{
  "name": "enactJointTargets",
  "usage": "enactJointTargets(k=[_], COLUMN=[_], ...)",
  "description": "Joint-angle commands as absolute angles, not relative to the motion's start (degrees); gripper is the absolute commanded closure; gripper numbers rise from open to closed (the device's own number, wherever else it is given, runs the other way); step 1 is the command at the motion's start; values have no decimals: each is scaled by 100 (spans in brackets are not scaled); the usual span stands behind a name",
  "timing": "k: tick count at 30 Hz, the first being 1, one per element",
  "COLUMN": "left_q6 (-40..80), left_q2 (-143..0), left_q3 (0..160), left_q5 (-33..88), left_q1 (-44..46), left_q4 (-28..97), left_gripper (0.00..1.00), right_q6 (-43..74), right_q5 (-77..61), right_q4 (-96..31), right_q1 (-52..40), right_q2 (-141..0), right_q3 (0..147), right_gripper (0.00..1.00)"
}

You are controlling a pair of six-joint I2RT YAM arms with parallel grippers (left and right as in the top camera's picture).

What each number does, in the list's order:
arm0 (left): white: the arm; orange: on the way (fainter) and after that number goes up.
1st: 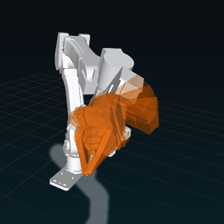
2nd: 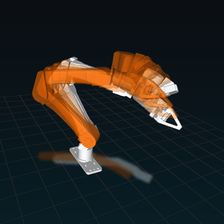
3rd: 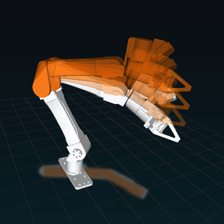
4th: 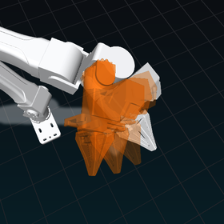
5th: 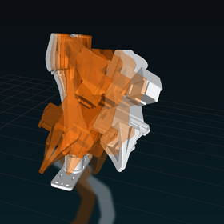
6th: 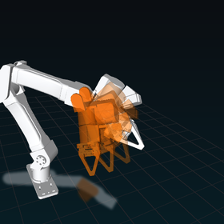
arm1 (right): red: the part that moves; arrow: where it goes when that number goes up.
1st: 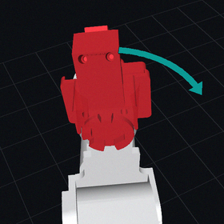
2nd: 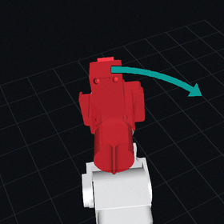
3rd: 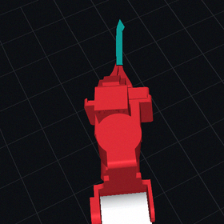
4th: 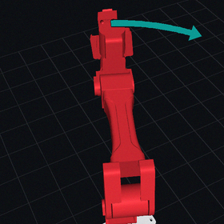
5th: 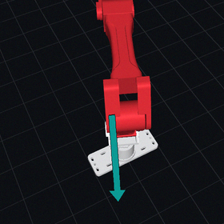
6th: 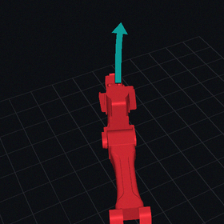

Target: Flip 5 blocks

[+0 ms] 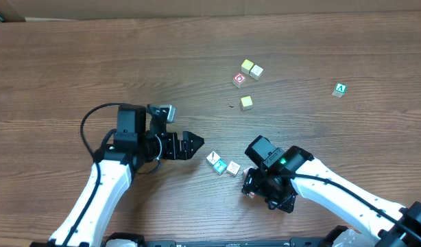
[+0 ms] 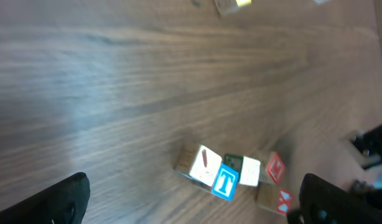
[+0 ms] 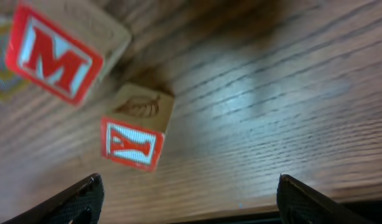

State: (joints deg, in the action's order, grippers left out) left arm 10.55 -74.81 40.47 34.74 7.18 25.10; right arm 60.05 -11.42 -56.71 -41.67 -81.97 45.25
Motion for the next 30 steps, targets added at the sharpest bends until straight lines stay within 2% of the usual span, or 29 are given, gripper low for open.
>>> enactJointTargets(k=[1, 4, 5, 6, 7, 9, 10, 11, 12, 14, 15, 18, 20, 21, 23, 24, 30], left_q6=[1402, 1667, 1756, 1833, 1896, 2012, 2226, 2668, 2991, 3496, 3667, 4440, 4678, 4860, 5262, 5457, 5808], left_q2=[-7863, -8084, -8134, -8165, -8191, -8243, -8243, -8241, -8241, -8241, -8241, -8241, -8246, -8252, -8305, -8357, -9205], left_q3=[4176, 4176, 4176, 4176, 4176, 4176, 4180, 4180, 4187, 4209, 4239, 4460, 4685, 4860, 5159, 5297, 6200], left_q5=[3931, 4309, 4434, 4506, 4499, 4353, 4130, 3697, 3267, 2491, 2252, 1549, 1214, 982, 532, 338, 91], left_q1=[1046, 1304, 1365, 1404, 1441, 1479, 1483, 1485, 1494, 1544, 1590, 1811, 2040, 2237, 2532, 2648, 3155], left_q4=[2499, 2445, 2464, 2517, 2587, 2397, 2421, 2545, 2696, 2993, 3133, 3695, 3983, 4143, 4434, 4558, 4908], left_gripper=[0, 2, 18, 23, 2, 0, 17, 25, 27, 10, 10, 20, 9, 9, 22, 25, 20], right_q6=[6438, 6431, 6431, 6431, 6429, 6429, 6431, 6431, 6431, 6436, 6438, 6606, 6672, 6737, 6757, 6757, 6755], right_q5=[-880, -880, -882, -878, -878, -878, -864, -845, -803, -722, -683, -462, -196, -14, 139, 198, 250], right_q4=[-5660, -5673, -5688, -5710, -5723, -5734, -5732, -5732, -5730, -5732, -5745, -5909, -6101, -6263, -6434, -6495, -6676], right_q1=[-4139, -4139, -4139, -4139, -4139, -4139, -4139, -4139, -4139, -4139, -4139, -4136, -4125, -4099, -4073, -4073, -4073], right_q2=[-8147, -8145, -8145, -8145, -8145, -8145, -8145, -8145, -8145, -8145, -8145, -8145, -8145, -8145, -8145, -8145, -8145], right_q3=[4534, 4534, 4534, 4534, 4534, 4534, 4534, 4539, 4545, 4558, 4569, 4663, 4797, 4910, 5043, 5103, 5293], right_gripper=[11, 11, 11, 11, 11, 11, 11, 12, 12, 11, 12, 11, 12, 12, 12, 12, 11])
